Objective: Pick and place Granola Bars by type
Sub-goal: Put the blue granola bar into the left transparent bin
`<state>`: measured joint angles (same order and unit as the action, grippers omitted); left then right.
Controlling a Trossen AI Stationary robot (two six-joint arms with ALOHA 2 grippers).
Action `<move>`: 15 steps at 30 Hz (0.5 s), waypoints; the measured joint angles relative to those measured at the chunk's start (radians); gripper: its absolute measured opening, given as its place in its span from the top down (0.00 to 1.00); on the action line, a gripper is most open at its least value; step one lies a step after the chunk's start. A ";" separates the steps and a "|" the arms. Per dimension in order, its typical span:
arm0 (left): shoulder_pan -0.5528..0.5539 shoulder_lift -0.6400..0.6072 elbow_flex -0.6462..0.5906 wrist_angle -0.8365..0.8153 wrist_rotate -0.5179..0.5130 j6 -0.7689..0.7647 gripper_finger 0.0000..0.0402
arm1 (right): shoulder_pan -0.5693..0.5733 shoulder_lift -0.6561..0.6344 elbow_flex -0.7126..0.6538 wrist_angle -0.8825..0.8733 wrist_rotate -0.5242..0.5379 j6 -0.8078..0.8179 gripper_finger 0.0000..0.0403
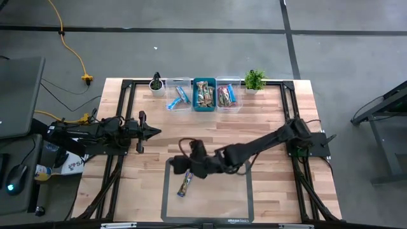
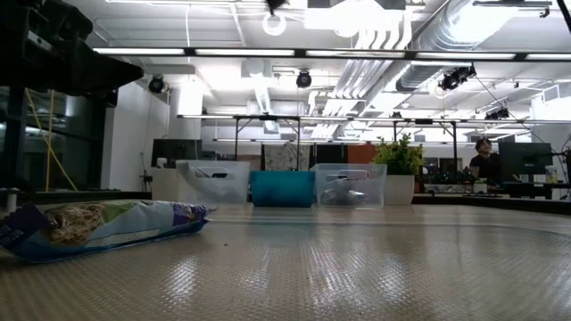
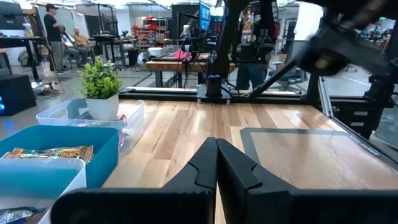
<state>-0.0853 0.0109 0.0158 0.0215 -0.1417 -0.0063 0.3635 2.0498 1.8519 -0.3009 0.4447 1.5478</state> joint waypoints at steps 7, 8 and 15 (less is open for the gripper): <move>0.000 0.000 0.000 0.000 0.000 0.000 1.00 | 0.015 0.098 0.000 0.289 -0.080 -0.089 0.40; 0.000 0.000 0.000 0.000 0.000 0.000 1.00 | 0.015 0.107 0.000 0.315 -0.103 -0.137 0.40; 0.000 0.000 0.000 0.000 0.001 0.000 1.00 | 0.013 0.120 -0.001 0.343 -0.084 -0.195 0.40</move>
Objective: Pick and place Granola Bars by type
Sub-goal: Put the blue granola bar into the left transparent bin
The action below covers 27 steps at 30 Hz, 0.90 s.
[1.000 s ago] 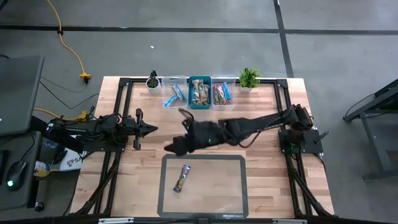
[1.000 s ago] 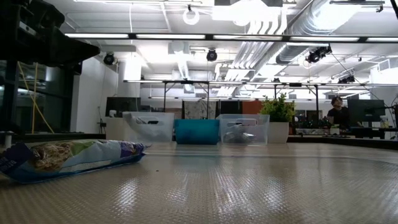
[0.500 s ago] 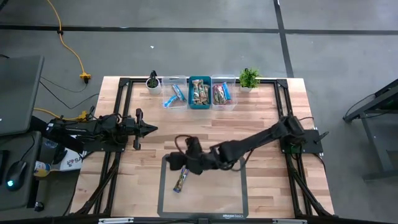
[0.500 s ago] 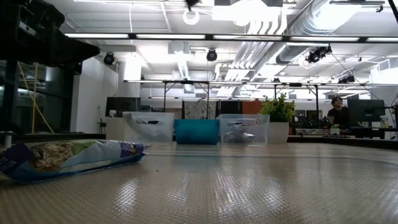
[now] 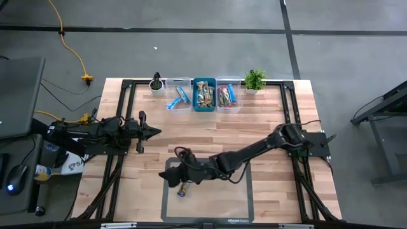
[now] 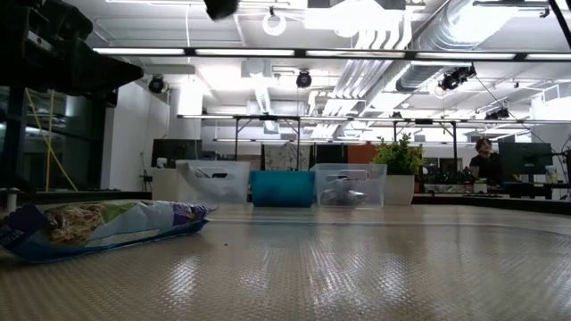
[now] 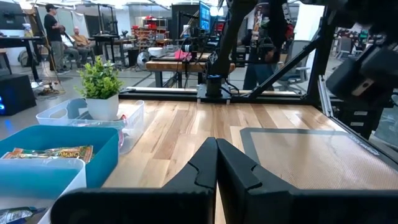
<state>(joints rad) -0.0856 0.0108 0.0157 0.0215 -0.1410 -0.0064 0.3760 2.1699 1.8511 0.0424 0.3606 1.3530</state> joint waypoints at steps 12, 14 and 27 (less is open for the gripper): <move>0.000 0.000 0.000 0.000 0.000 0.000 1.00 | 0.006 0.003 0.016 -0.043 0.095 0.141 0.45; 0.000 0.000 0.000 0.000 0.000 0.000 1.00 | 0.005 0.022 0.070 -0.103 0.096 0.142 0.48; 0.000 0.002 0.000 0.000 0.000 0.000 1.00 | -0.028 0.252 0.385 -0.467 -0.202 0.284 0.59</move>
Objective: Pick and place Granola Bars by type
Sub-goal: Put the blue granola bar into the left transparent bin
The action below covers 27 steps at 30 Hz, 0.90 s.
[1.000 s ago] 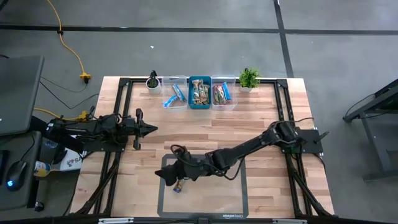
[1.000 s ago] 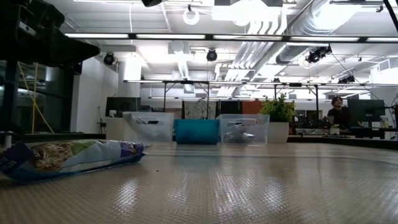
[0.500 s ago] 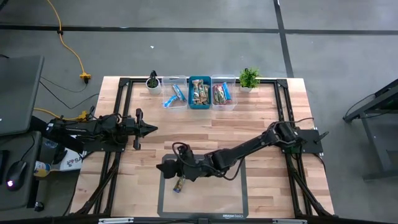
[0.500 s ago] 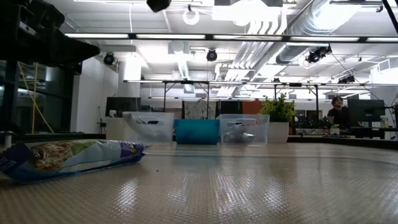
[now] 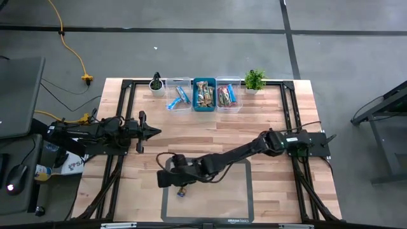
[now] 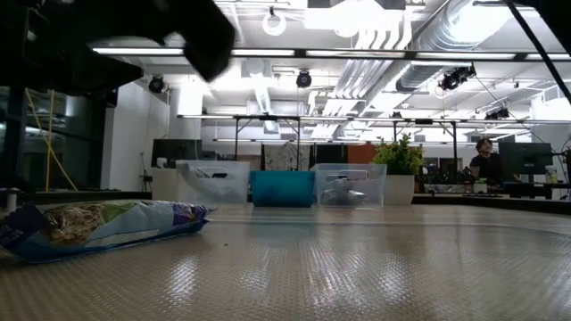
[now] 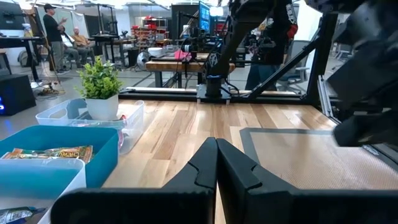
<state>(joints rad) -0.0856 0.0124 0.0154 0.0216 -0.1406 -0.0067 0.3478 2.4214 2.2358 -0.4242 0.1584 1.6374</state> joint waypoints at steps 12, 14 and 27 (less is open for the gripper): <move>0.000 0.001 0.000 0.000 0.000 0.000 1.00 | 0.018 -0.005 -0.001 -0.381 0.013 0.186 0.59; 0.000 0.001 0.000 0.000 0.000 0.000 1.00 | 0.011 -0.004 -0.007 -0.422 0.001 0.187 0.59; 0.000 0.001 0.000 0.000 0.000 0.000 1.00 | -0.025 0.008 -0.007 -0.525 -0.003 0.175 0.39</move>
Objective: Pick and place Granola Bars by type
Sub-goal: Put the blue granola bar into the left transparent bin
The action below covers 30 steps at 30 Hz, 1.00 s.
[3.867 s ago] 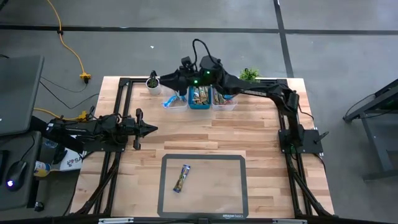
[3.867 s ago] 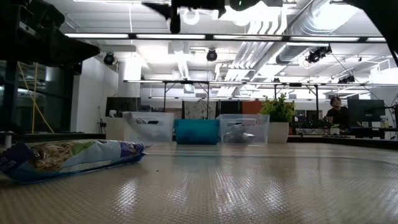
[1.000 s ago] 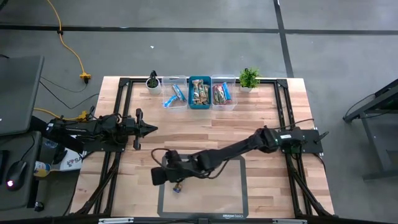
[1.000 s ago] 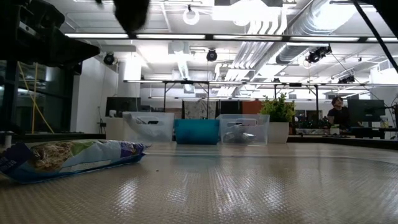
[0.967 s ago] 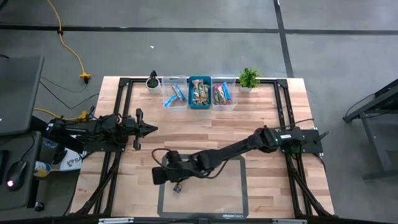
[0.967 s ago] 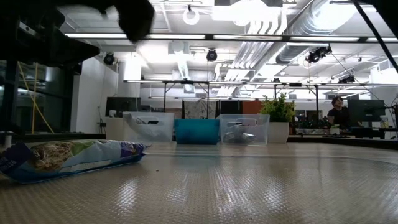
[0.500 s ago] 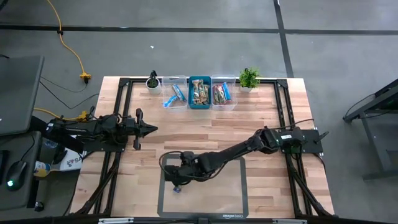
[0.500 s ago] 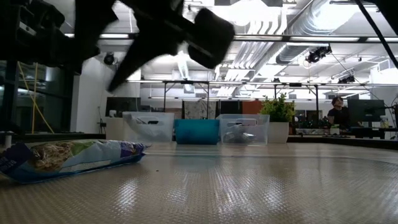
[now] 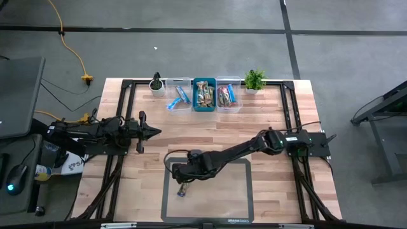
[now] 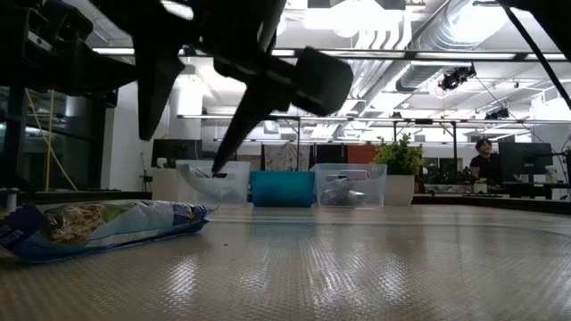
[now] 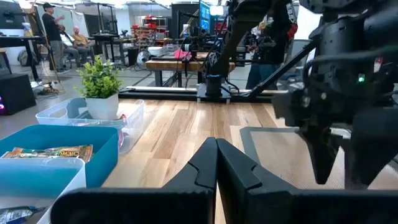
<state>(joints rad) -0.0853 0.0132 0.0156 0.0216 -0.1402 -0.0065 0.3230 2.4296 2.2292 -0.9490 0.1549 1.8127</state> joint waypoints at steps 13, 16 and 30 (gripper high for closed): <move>0.000 0.000 0.000 0.000 0.000 0.000 1.00 | -0.011 0.092 -0.001 0.063 -0.064 0.073 0.33; 0.000 0.000 0.000 0.000 0.000 0.000 1.00 | -0.015 0.095 -0.001 0.081 -0.061 0.073 0.33; 0.000 0.000 0.000 0.000 0.000 0.000 1.00 | -0.031 0.107 -0.010 0.090 -0.064 0.050 0.39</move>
<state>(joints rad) -0.0853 0.0135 0.0154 0.0216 -0.1404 -0.0065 0.2924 2.5366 2.2195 -0.8590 0.0914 1.8622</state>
